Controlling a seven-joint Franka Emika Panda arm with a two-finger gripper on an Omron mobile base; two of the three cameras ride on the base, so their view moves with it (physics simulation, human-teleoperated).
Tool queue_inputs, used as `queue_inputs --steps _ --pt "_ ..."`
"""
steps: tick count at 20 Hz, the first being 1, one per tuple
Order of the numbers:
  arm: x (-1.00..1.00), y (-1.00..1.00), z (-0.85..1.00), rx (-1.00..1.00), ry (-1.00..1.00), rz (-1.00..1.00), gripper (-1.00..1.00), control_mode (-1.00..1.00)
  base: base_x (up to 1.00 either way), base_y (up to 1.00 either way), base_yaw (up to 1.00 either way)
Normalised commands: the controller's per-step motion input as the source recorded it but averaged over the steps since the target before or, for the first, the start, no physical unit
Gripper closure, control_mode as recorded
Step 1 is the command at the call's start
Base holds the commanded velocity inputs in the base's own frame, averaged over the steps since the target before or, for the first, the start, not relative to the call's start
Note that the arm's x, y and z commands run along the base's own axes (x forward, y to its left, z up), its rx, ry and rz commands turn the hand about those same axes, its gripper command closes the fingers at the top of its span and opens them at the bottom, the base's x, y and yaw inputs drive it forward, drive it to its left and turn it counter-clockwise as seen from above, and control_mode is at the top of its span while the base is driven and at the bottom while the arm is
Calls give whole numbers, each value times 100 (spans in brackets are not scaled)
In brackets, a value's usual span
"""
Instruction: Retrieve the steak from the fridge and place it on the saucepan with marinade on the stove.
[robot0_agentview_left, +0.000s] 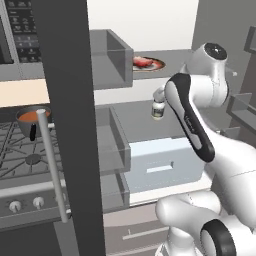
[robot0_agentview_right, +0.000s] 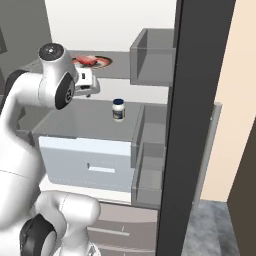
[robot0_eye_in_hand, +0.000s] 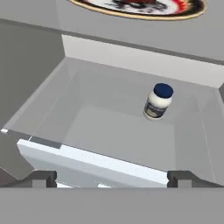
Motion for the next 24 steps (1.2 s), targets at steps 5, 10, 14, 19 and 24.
queue_inputs --steps 5,10,14,19,24 --pt "21 4 7 -12 -9 0 -100 -100 0 0 0" --pt "20 14 -4 -8 -30 2 -100 -100 0 0 0" --pt "0 5 -2 0 -40 1 -100 -100 0 0 0" --pt "0 0 13 0 -14 0 -100 -100 0 0 0" --pt "0 0 46 0 5 0 -100 -100 0 0 0"
